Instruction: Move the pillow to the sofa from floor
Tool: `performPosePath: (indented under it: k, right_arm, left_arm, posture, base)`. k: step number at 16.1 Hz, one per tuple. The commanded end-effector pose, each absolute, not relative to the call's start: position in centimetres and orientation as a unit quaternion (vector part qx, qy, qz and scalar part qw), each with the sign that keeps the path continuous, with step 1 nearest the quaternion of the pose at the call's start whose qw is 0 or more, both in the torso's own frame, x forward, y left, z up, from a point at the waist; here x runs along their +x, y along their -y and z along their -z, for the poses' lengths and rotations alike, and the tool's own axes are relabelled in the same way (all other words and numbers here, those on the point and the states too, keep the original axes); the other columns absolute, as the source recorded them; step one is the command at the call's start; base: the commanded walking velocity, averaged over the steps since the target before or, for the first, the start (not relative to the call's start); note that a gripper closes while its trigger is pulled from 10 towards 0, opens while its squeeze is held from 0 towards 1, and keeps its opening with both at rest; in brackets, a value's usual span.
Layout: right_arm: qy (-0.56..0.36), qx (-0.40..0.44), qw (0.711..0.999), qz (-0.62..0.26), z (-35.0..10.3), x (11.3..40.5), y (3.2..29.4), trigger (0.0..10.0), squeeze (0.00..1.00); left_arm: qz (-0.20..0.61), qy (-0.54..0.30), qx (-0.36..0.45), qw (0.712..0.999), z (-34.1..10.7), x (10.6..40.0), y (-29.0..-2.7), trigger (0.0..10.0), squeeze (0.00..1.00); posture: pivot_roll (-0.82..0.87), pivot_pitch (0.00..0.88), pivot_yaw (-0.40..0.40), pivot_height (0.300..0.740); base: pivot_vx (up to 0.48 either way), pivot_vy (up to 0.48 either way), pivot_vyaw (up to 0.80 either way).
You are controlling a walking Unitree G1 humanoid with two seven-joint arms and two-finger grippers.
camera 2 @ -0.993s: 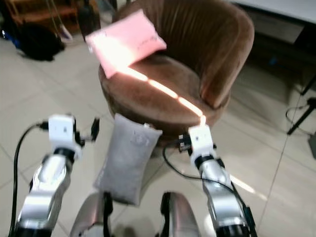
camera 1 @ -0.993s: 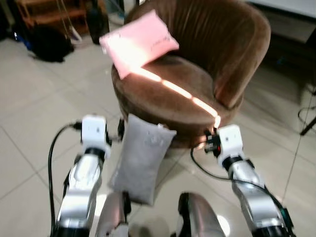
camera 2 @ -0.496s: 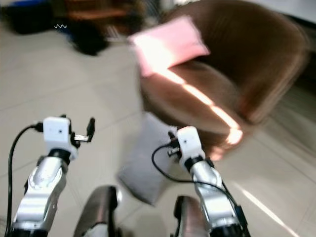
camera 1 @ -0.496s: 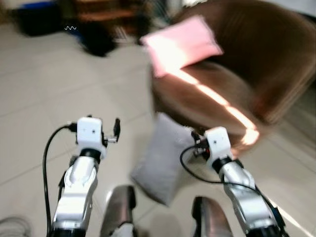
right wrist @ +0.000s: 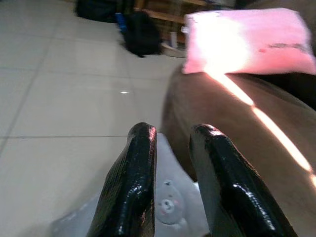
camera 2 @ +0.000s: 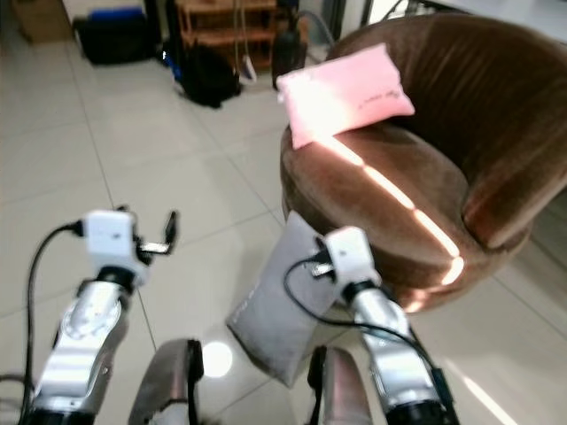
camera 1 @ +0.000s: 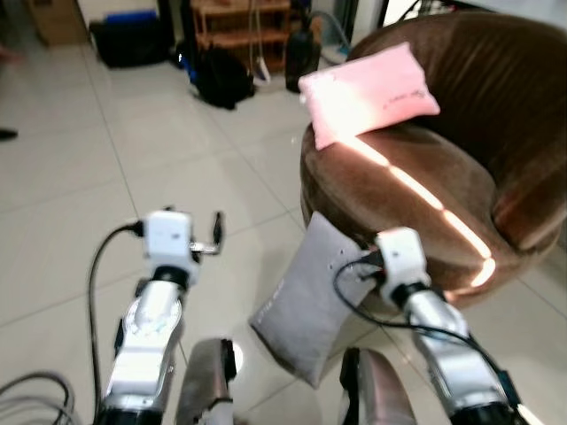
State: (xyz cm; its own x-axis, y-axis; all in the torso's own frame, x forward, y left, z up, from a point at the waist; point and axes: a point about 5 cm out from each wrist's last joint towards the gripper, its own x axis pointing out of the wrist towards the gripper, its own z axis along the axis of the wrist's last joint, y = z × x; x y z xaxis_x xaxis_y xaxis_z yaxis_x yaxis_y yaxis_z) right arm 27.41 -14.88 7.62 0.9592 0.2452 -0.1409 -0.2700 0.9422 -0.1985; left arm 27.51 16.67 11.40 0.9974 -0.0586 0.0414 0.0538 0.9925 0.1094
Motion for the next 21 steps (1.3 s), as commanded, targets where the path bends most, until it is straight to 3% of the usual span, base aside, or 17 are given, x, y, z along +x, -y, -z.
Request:
performPosePath:
  k: [1, 21]
  right_arm:
    - [-0.048, -0.105, 0.984, -0.135, -8.06, 27.66, 14.14, 10.0, 0.0]
    - [-0.047, -0.104, 0.986, -0.12, -8.25, 28.1, 14.54, 10.0, 0.0]
  left_arm:
    - [0.015, 0.017, 0.062, 0.998, -11.27, 27.51, -17.72, 10.0, 0.0]
    - [0.025, 0.025, 0.057, 0.998, -11.44, 27.99, -17.47, 10.0, 0.0]
  posture:
    - [0.0, 0.021, -0.023, 0.538]
    - [-0.01, 0.02, -0.021, 0.538]
  base:
    - [0.285, 0.0, 0.0]
    - [0.38, 0.0, 0.08]
